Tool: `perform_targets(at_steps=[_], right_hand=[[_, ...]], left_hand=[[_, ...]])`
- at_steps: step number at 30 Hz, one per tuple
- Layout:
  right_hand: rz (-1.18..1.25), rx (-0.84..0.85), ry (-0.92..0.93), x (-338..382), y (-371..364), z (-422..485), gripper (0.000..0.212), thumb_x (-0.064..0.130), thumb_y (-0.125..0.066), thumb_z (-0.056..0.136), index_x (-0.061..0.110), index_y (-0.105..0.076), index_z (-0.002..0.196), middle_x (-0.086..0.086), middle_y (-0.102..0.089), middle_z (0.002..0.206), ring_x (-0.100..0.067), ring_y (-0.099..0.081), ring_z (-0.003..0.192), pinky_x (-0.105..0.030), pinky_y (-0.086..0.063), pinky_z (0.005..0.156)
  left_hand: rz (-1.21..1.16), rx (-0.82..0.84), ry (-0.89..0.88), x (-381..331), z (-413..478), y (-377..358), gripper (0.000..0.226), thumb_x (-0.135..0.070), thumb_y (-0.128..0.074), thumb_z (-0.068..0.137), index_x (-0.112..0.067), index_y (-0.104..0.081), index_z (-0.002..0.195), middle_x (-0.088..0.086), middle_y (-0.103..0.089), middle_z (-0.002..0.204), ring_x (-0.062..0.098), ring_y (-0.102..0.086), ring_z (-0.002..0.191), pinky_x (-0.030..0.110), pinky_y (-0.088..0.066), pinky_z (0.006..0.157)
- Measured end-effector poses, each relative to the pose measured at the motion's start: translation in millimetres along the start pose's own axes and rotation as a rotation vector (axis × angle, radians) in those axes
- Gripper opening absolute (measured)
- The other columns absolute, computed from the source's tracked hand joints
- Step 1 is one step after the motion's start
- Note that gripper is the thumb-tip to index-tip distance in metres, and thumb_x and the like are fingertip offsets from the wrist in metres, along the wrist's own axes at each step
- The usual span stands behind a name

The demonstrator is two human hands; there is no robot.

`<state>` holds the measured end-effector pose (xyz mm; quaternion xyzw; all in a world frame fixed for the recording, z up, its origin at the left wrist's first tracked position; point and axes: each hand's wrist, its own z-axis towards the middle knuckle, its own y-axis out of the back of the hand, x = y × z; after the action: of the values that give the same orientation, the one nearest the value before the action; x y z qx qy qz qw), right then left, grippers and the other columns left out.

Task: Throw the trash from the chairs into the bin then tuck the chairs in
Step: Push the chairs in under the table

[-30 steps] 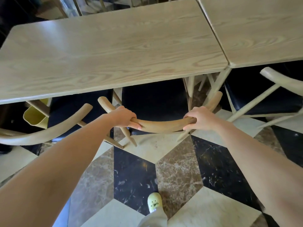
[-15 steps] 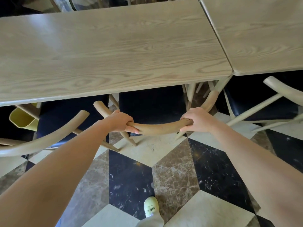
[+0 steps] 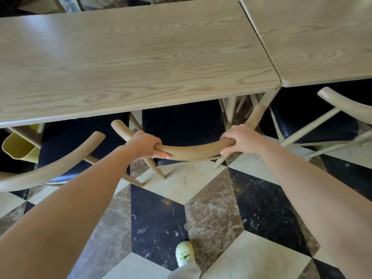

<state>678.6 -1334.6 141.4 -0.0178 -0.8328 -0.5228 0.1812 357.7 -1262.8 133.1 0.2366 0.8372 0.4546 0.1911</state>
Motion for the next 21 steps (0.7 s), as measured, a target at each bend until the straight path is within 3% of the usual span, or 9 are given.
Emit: perform_targets(at_steps=[6,9,12,14,16,21], right_hand=[[-0.112,-0.039,-0.048,7.5,-5.8,-7.2,0.053,0.057,-0.061,0.083,0.02,-0.06,0.12,-0.002,-0.063,0.109,-0.021,-0.053,0.103,-0.035,-0.042,0.091],[-0.116,-0.227,-0.093,10.9,-26.8,-15.6,0.058,0.053,-0.061,0.084,0.013,-0.056,0.127,-0.005,-0.061,0.125,-0.025,-0.05,0.119,-0.038,-0.035,0.105],[-0.051,-0.4,-0.184,29.1,-54.9,-27.8,0.064,0.039,-0.06,0.09,0.006,-0.042,0.14,-0.013,-0.042,0.149,-0.03,-0.031,0.142,-0.043,-0.025,0.117],[-0.013,-0.472,-0.247,44.0,-75.9,-39.6,0.072,0.04,-0.056,0.092,0.005,-0.027,0.149,-0.014,-0.025,0.158,-0.032,-0.02,0.147,-0.046,-0.024,0.117],[0.023,-0.477,-0.269,56.1,-96.7,-56.0,0.079,0.049,-0.05,0.092,0.007,-0.019,0.151,-0.014,-0.017,0.16,-0.032,-0.02,0.147,-0.049,-0.028,0.115],[-0.007,-0.064,-0.232,77.0,-153.0,-107.9,0.087,0.067,-0.031,0.09,0.016,0.0,0.154,-0.006,0.002,0.163,-0.025,-0.004,0.15,-0.05,-0.011,0.12]], left_hand=[[-0.116,-0.442,0.086,-14.2,-25.4,-43.2,0.061,-0.058,-0.058,0.083,-0.012,-0.059,0.124,0.005,-0.061,0.125,0.026,-0.051,0.123,0.042,-0.028,0.115],[-0.141,-0.54,0.184,-36.3,-41.7,-60.6,0.065,-0.044,-0.054,0.093,-0.009,-0.038,0.145,0.01,-0.036,0.154,0.027,-0.026,0.146,0.043,-0.011,0.122],[-0.235,-0.529,0.316,-62.7,-59.2,-74.7,0.07,-0.041,-0.044,0.098,-0.014,-0.012,0.155,0.005,-0.004,0.164,0.022,-0.001,0.151,0.04,-0.007,0.122],[-0.297,-0.501,0.35,-79.4,-73.0,-85.7,0.07,-0.041,-0.042,0.099,-0.016,-0.007,0.155,0.004,0.001,0.164,0.022,-0.001,0.151,0.04,-0.009,0.121],[-0.302,-0.392,0.343,-90.9,-86.9,-103.1,0.067,-0.042,-0.038,0.1,-0.018,-0.006,0.155,0.003,0.004,0.164,0.021,0.0,0.151,0.041,-0.008,0.122],[-0.17,-0.102,0.289,-102.0,-138.5,-160.1,0.065,-0.047,-0.033,0.1,-0.02,-0.012,0.155,0.002,0.007,0.164,0.022,0.001,0.151,0.045,-0.012,0.122]])
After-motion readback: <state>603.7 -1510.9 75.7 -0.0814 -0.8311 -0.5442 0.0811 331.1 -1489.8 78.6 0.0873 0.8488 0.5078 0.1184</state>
